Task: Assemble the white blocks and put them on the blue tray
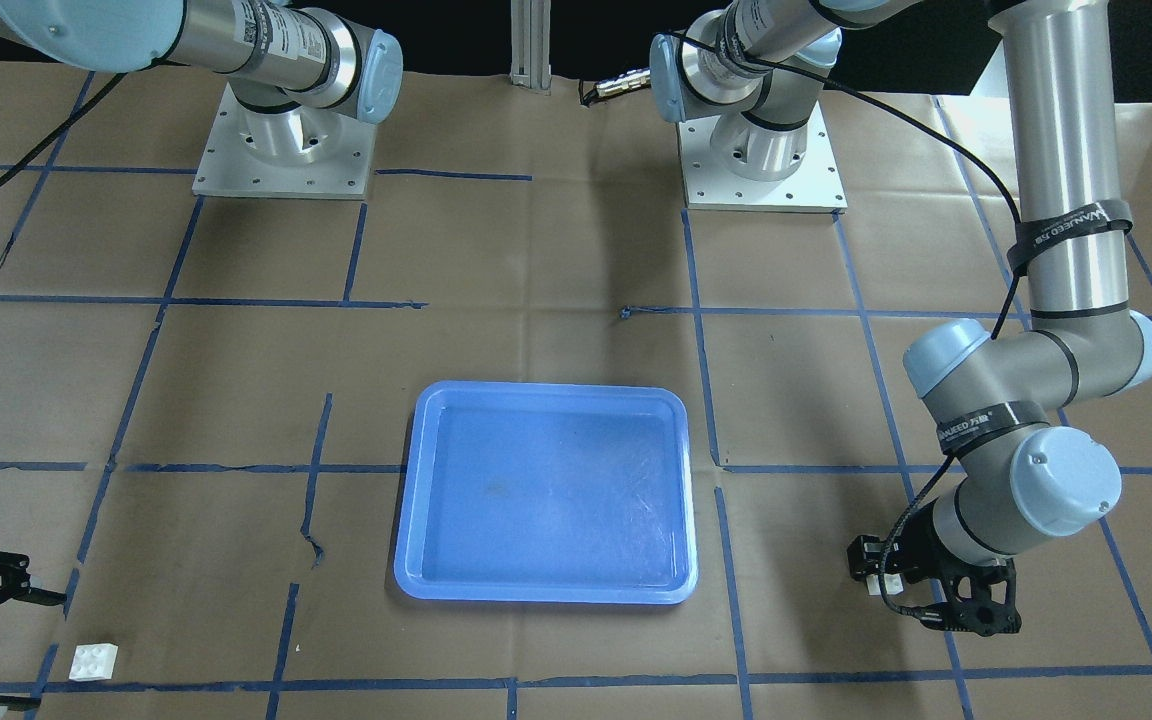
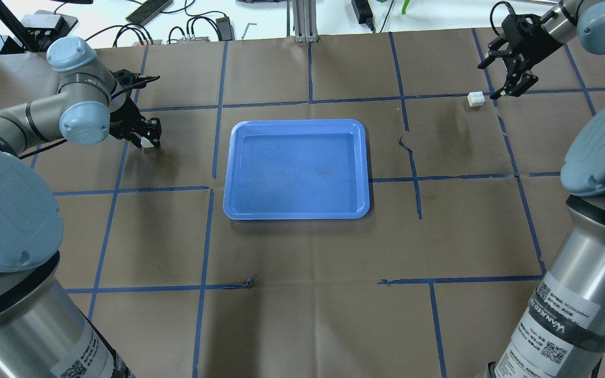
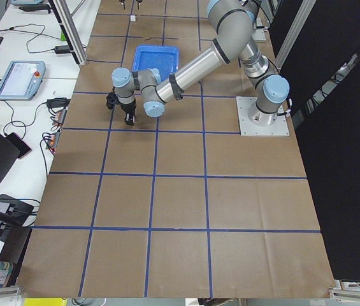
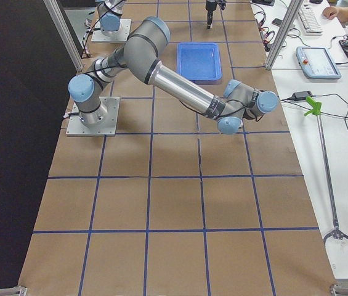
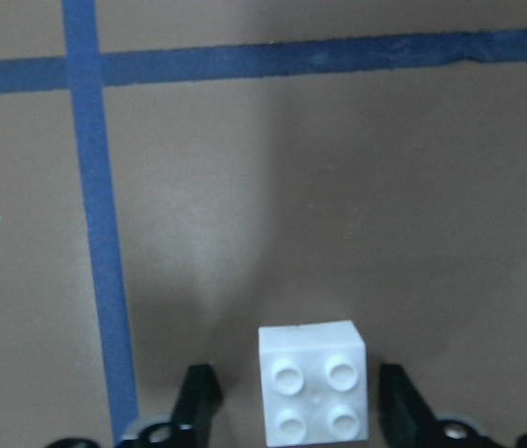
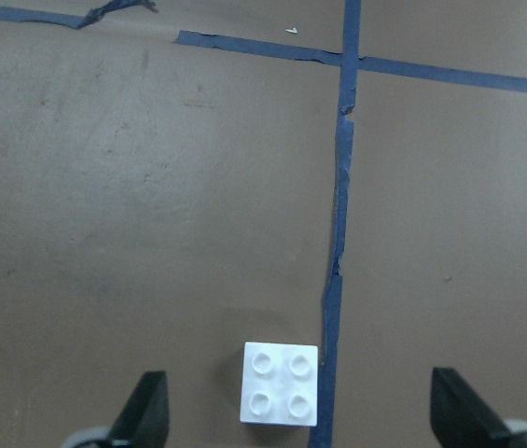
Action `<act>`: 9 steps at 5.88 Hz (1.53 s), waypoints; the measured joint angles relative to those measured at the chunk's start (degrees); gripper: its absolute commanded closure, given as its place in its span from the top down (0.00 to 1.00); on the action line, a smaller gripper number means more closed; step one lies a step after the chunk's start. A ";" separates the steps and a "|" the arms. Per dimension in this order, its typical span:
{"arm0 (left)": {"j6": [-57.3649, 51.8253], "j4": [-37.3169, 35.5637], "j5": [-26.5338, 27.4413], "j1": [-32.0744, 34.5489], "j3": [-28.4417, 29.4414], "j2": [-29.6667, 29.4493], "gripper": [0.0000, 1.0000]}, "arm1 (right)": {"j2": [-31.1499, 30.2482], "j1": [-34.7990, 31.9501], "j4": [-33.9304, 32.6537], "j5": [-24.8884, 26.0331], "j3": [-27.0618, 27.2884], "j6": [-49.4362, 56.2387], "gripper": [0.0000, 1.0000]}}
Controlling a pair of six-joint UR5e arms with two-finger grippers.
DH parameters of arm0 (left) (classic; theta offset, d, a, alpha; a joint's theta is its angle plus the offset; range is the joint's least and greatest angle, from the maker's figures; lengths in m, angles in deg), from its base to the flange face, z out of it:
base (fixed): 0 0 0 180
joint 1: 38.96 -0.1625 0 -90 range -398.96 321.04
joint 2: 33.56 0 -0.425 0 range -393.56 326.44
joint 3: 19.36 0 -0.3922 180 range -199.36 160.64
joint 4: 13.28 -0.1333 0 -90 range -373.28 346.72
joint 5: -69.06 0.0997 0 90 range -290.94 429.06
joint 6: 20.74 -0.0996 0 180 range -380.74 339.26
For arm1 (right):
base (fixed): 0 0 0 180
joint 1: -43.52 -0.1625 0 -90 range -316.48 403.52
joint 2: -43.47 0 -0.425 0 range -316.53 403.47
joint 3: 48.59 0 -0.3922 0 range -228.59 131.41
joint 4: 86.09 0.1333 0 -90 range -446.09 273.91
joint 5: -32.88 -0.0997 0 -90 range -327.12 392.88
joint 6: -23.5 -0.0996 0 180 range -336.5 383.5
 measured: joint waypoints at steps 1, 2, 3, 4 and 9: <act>-0.82 0.03 -0.01 0.13 -0.03 0.25 0.12 | 1.21 0.02 -0.04 0.08 0.01 1.06 1.00; -1.35 0.12 0.02 1.27 -0.02 1.09 0.12 | 1.73 0.03 -0.08 0.30 0.13 1.54 1.00; -1.83 0.48 0.23 4.83 -0.08 3.10 0.12 | 2.22 0.04 -0.09 0.49 0.20 1.97 0.99; -2.38 1.05 0.51 9.81 -0.35 5.72 0.12 | 2.74 0.04 -0.09 0.64 0.21 2.27 0.91; -39.15 0.94 0.06 28.44 -2.52 7.48 0.19 | 2.88 0.05 -0.19 0.81 -0.52 1.67 0.38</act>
